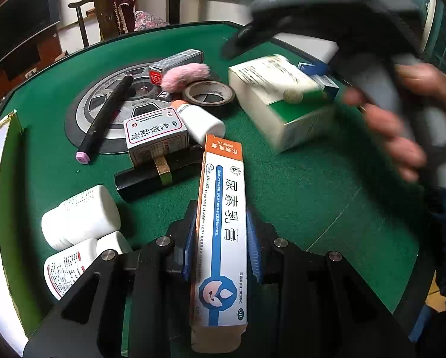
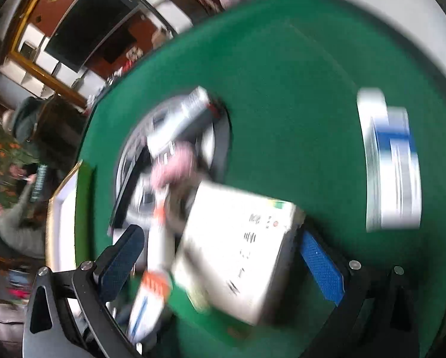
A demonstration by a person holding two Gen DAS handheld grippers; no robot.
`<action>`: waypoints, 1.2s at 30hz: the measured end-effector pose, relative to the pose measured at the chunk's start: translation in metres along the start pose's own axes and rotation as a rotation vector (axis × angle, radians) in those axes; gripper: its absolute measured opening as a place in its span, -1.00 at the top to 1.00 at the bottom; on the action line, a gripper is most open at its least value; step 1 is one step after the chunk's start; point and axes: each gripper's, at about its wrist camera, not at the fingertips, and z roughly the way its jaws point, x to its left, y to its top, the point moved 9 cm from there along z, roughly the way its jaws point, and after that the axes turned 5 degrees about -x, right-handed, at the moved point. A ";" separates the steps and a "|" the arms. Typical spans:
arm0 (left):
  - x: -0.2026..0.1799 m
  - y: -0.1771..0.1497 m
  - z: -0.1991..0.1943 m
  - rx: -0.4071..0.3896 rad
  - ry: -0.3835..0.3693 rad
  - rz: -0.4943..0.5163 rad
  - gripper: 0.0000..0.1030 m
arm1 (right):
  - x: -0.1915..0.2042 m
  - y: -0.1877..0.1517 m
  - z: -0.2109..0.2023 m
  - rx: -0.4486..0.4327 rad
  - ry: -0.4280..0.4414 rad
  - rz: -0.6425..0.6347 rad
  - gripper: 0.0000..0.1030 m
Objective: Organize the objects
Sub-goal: 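Lift the cream box with the left tool while the right tool grasps the green-and-white medicine box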
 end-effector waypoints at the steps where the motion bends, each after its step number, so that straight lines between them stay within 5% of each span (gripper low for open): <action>1: 0.000 0.000 0.000 -0.001 -0.001 -0.001 0.44 | 0.004 -0.002 0.007 0.028 -0.069 -0.085 -0.99; 5: 0.000 -0.001 0.000 0.000 0.003 0.003 0.44 | 0.009 -0.024 0.001 0.051 -0.031 -0.078 -0.99; 10: 0.000 -0.001 -0.001 -0.002 0.011 0.011 0.44 | -0.003 -0.033 -0.001 0.022 -0.112 -0.125 -0.97; 13: 0.000 -0.002 0.000 -0.006 0.030 0.024 0.47 | -0.005 -0.045 0.007 0.026 -0.044 -0.121 -0.55; 18: 0.005 -0.001 -0.004 -0.025 0.005 -0.018 0.47 | -0.005 -0.050 -0.002 -0.039 -0.002 -0.132 -0.37; 30: 0.015 0.007 -0.017 -0.065 -0.010 -0.082 0.47 | 0.009 -0.026 -0.033 -0.151 0.140 -0.065 -0.36; 36: 0.027 0.017 -0.037 -0.137 0.028 -0.114 0.47 | 0.039 -0.033 -0.046 -0.215 0.161 -0.138 -0.36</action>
